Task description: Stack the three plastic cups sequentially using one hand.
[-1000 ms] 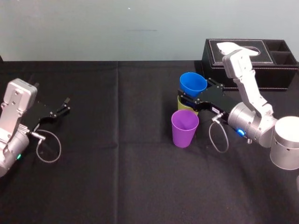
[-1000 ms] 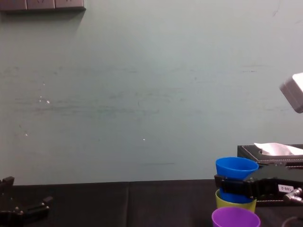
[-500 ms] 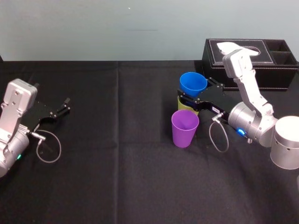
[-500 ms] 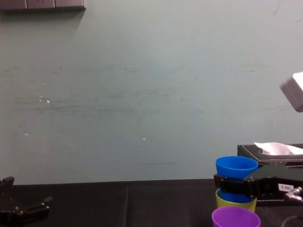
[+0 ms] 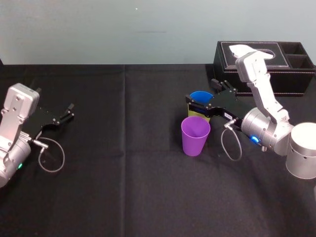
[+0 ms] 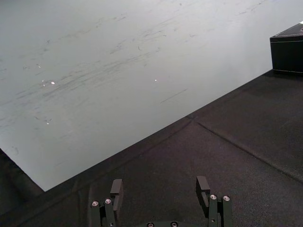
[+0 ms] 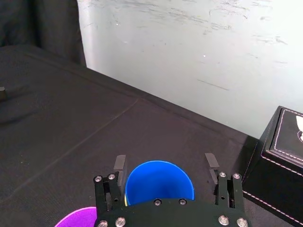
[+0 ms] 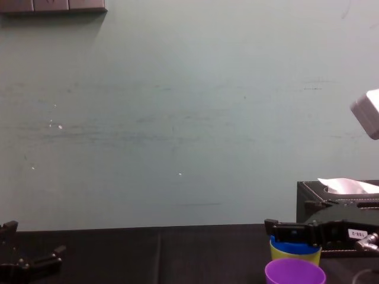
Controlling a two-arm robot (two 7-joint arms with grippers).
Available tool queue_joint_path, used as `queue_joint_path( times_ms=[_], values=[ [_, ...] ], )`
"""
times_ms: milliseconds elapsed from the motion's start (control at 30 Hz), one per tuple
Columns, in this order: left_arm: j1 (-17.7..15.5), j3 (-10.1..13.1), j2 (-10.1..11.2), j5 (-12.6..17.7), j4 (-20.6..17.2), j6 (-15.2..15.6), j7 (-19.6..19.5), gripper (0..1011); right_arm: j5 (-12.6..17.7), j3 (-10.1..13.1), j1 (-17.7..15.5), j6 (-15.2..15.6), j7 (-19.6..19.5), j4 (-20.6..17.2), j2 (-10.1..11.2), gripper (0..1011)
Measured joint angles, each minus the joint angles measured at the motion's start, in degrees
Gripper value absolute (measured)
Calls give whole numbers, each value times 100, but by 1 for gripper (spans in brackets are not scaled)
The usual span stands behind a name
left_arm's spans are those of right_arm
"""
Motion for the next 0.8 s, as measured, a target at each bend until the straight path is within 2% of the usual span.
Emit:
queue_joint_path(
  times_ms=[167,400,567,800],
  values=[
    [0,0,0,0,0,0,0,1011,0,0,0,0,0,0,0,1003],
    [0,0,0,0,0,0,0,1011,-35,113,-221,-79,-52,-365,148,1003],
    [0,0,0,0,0,0,0,1011,1,287,-589,-32,-72,-798,350,1003],
    [0,0,0,0,0,0,0,1011,225,620,-1324,6,-43,-1434,692,1003]
  ],
)
